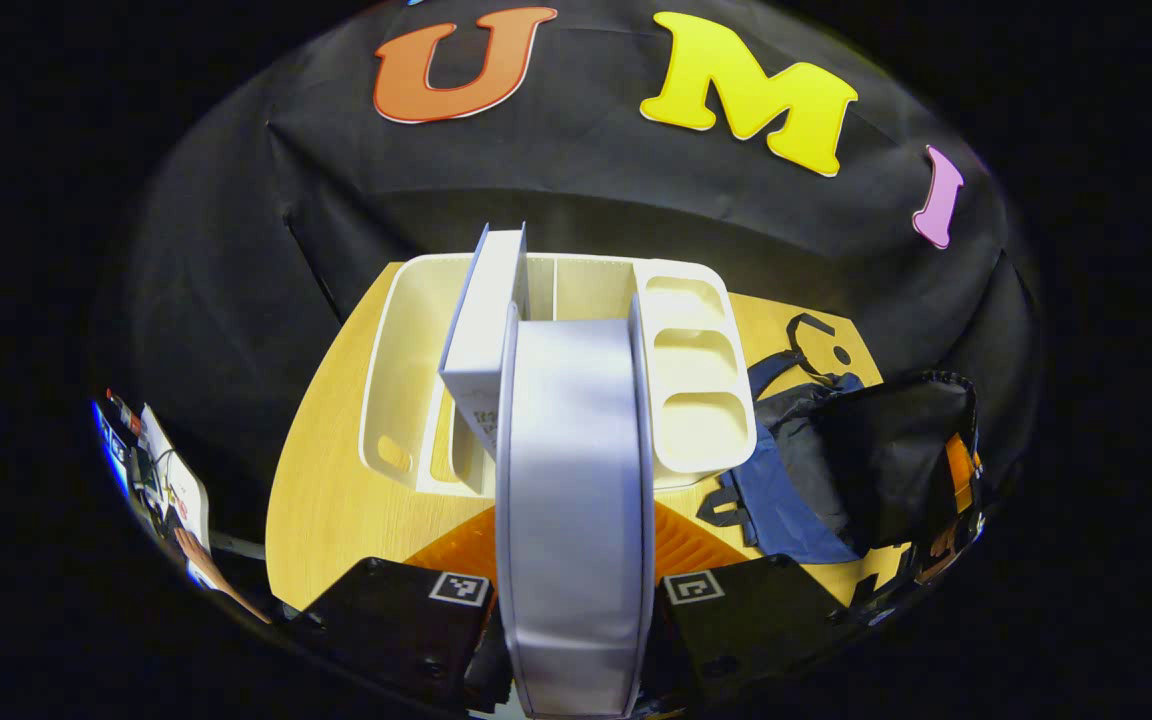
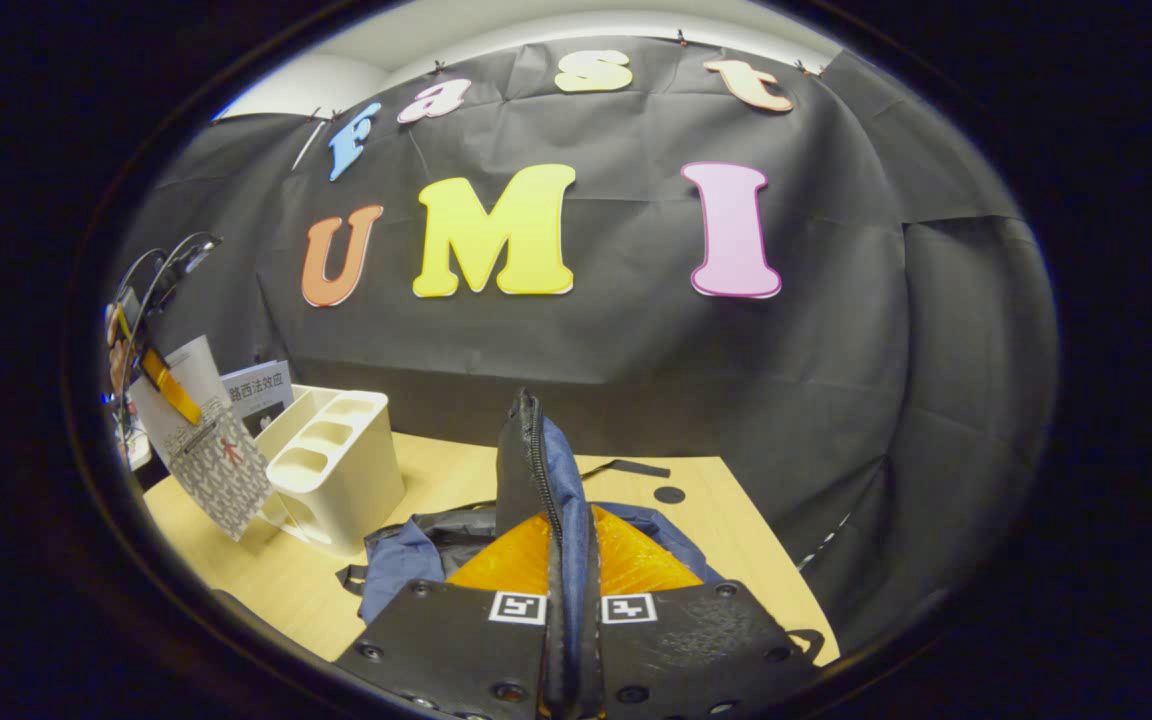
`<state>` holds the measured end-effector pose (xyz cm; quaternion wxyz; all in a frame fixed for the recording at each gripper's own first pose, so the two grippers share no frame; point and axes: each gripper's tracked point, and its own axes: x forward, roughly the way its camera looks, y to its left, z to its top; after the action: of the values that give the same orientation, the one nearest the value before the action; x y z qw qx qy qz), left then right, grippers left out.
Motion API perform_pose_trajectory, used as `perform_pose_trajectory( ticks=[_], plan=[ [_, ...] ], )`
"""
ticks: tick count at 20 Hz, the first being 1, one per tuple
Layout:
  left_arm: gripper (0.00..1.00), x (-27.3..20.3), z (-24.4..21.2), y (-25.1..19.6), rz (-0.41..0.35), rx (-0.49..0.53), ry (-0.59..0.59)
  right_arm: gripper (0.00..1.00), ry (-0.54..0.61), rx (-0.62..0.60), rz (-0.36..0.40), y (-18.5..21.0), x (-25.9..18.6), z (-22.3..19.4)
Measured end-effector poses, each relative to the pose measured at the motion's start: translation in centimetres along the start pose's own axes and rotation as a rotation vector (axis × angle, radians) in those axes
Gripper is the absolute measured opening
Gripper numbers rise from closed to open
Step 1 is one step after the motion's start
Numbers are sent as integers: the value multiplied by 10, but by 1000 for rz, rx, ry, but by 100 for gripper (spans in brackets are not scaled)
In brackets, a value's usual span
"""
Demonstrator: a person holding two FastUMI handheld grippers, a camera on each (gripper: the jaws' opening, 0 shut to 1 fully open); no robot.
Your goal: Open the schoolbag, grab two books from the bookshelf and put them into the schoolbag.
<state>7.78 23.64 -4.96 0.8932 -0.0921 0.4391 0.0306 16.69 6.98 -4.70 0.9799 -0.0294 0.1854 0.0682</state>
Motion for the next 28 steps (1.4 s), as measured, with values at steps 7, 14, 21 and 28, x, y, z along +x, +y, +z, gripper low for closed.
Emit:
perform_pose_trajectory(
  ticks=[7, 14, 21, 28],
  plan=[
    [49, -13, -35, 9, -93, -145, -58, 5, 18, 9, -14, 2, 1, -3],
    [49, -18, -55, -23, -221, -222, -92, 5, 28, 53, -11, 7, 1, -10],
    [49, 0, -63, -101, -329, -221, -133, 3, 17, 57, -19, 0, -4, 1],
    [49, 29, -51, -177, -510, -383, -126, 5, 32, 104, -18, -18, -8, 17]
  ],
)
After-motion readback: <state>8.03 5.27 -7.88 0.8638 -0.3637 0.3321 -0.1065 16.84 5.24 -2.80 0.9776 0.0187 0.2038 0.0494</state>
